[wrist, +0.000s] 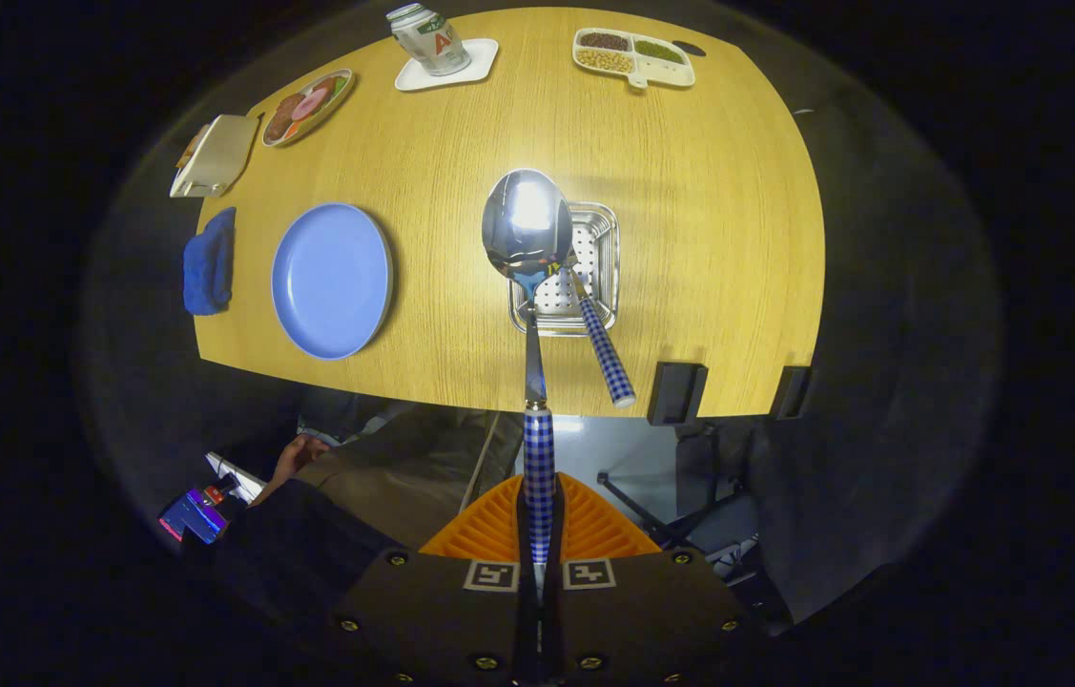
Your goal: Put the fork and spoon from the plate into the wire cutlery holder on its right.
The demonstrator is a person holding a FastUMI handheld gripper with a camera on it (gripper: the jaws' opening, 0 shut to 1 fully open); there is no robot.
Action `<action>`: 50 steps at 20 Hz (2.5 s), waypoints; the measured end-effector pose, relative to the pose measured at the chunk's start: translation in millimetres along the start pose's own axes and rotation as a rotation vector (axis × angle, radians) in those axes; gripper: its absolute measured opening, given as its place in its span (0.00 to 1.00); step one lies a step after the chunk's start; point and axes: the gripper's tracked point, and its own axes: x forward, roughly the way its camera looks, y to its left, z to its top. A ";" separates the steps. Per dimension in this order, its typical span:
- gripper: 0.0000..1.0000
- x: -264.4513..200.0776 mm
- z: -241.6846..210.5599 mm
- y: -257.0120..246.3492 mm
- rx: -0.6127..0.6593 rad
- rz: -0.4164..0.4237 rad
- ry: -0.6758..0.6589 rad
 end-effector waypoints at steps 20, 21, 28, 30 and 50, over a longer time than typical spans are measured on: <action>0.02 39.9 16.0 -16.0 0.013 -0.106 0.311; 0.02 39.6 16.4 -17.4 0.003 -0.123 0.325; 0.02 41.7 28.5 -19.3 -0.043 -0.173 0.377; 0.02 41.1 30.0 -18.2 -0.052 -0.180 0.392; 0.21 24.4 57.4 -29.6 -0.130 -0.284 0.382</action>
